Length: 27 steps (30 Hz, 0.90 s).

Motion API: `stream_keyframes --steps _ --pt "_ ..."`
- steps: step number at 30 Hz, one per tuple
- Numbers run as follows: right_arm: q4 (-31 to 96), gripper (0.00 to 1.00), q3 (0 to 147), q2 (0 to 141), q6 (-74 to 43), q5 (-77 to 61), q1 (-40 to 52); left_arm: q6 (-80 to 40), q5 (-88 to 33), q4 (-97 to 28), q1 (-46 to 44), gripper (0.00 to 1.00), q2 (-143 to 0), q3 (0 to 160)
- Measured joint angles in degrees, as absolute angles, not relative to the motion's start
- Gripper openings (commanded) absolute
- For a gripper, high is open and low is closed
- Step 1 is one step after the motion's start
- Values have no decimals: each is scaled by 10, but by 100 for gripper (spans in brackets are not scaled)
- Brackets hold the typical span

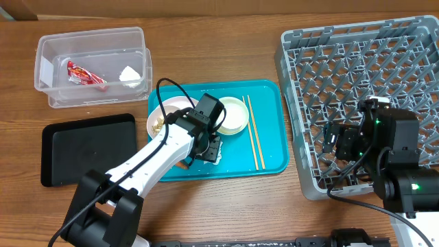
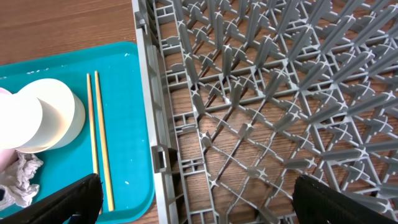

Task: Sort waste into correct bins and load items into the dishwasher
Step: 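Carry the tissue left and drop it into the clear bin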

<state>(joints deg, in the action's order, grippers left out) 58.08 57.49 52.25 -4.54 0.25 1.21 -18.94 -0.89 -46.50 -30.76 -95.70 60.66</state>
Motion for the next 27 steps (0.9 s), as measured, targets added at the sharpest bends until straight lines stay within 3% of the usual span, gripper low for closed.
stream_keyframes --steps 3,13,20,27 --pt "581 100 575 522 -45 3 12 -192 -12 -460 -308 4 -957 606" --pt "581 100 575 522 -45 3 12 -189 -13 -467 -308 4 -957 606" --pt "581 100 575 522 -45 3 12 -189 -2 -562 -292 4 -954 682" --pt "581 100 575 522 -45 2 12 -189 70 -571 -170 4 -922 830"
